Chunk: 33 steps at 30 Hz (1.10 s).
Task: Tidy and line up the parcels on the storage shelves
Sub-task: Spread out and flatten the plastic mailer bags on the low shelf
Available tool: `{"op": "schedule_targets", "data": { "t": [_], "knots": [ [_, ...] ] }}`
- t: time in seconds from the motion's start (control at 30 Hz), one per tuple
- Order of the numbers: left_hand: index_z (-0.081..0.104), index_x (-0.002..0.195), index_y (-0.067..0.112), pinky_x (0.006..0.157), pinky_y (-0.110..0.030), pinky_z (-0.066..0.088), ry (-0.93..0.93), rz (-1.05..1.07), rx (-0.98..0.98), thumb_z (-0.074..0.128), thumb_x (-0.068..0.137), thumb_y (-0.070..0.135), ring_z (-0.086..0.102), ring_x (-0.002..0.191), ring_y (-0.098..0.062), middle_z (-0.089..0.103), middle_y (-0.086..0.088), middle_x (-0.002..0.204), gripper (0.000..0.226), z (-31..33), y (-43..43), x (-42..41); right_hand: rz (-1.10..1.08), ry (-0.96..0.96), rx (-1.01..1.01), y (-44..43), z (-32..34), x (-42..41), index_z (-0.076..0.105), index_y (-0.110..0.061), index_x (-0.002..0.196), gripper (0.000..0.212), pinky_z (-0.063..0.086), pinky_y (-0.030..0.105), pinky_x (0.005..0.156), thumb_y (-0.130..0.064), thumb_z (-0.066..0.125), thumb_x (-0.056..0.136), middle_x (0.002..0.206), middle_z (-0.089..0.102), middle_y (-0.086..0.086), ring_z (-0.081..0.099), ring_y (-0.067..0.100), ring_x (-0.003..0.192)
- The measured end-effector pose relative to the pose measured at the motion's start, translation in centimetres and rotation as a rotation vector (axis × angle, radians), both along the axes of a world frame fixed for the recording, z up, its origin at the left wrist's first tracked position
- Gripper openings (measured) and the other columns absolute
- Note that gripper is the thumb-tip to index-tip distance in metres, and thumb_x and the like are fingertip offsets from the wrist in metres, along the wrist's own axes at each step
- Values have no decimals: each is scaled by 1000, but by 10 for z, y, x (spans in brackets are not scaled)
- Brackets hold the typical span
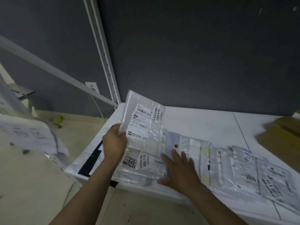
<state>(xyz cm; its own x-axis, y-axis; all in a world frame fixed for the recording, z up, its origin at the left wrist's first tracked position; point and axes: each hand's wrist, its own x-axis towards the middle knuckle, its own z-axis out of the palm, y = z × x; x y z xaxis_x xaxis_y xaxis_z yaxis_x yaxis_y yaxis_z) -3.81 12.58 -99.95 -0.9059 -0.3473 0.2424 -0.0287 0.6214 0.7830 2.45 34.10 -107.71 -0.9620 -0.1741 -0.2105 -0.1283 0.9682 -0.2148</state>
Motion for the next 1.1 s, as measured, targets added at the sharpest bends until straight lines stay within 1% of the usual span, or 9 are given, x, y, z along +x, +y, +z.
{"op": "schedule_targets", "data": {
  "t": [0.13,0.23,0.43,0.67,0.8,0.87,0.93,1.0,1.1],
  "knots": [
    [66,108,8,49,-12,28,-38,1,-52,48,86,0,50,71,-20,63,-4,84,29,-6,-12,-4,-2,125,105,-6,-13,-7,27,-21,149,70,31,49,108,-51,49,90,150,31,19,32,40,135],
    [66,105,8,51,-12,29,-41,-17,-51,47,86,-2,50,71,-20,61,-1,85,29,-10,-14,-4,6,308,-57,-2,-20,-4,58,-13,125,44,53,40,73,-29,50,84,104,65,14,64,34,94],
    [64,105,4,55,-27,34,44,114,52,45,88,0,57,77,-27,63,-9,86,26,-9,-15,-4,-236,362,-390,9,-8,-1,43,-18,143,42,49,30,71,-20,41,101,101,68,11,66,24,83],
    [54,123,5,40,-10,44,-247,-232,50,51,96,8,55,60,-3,64,-5,102,28,-34,38,4,-465,400,-662,14,3,0,37,-23,147,44,55,32,72,-20,37,103,96,67,7,62,18,73],
    [44,135,10,44,-11,45,-296,-316,113,52,95,8,57,65,-3,59,1,96,41,-54,66,10,-390,417,-521,16,8,2,25,-28,150,51,45,24,51,-18,40,102,75,63,6,57,16,57],
    [43,136,12,54,-16,51,-311,-313,58,56,93,12,60,74,-10,64,-4,105,45,-60,69,11,-280,433,-383,16,6,3,32,-29,147,55,50,28,57,-12,50,98,91,68,12,64,21,67],
    [49,132,14,74,-24,53,-304,-288,-211,56,94,24,58,91,-15,63,-5,111,40,-62,67,9,-190,448,-205,20,-10,1,50,-20,140,57,57,34,67,-10,65,86,114,65,21,69,33,87],
    [54,129,21,90,-30,44,-295,-215,-493,48,97,39,49,108,-20,55,-7,121,38,-61,64,8,-179,363,-54,17,-17,-2,51,-23,139,54,58,45,78,-23,58,85,127,58,23,64,44,102],
    [49,138,24,99,-36,39,-385,-173,-420,43,100,41,48,119,-28,50,-15,132,42,-61,60,2,-144,262,147,15,-23,-5,59,-29,130,56,57,52,66,-34,58,74,119,64,19,65,49,90]
  ]
}}
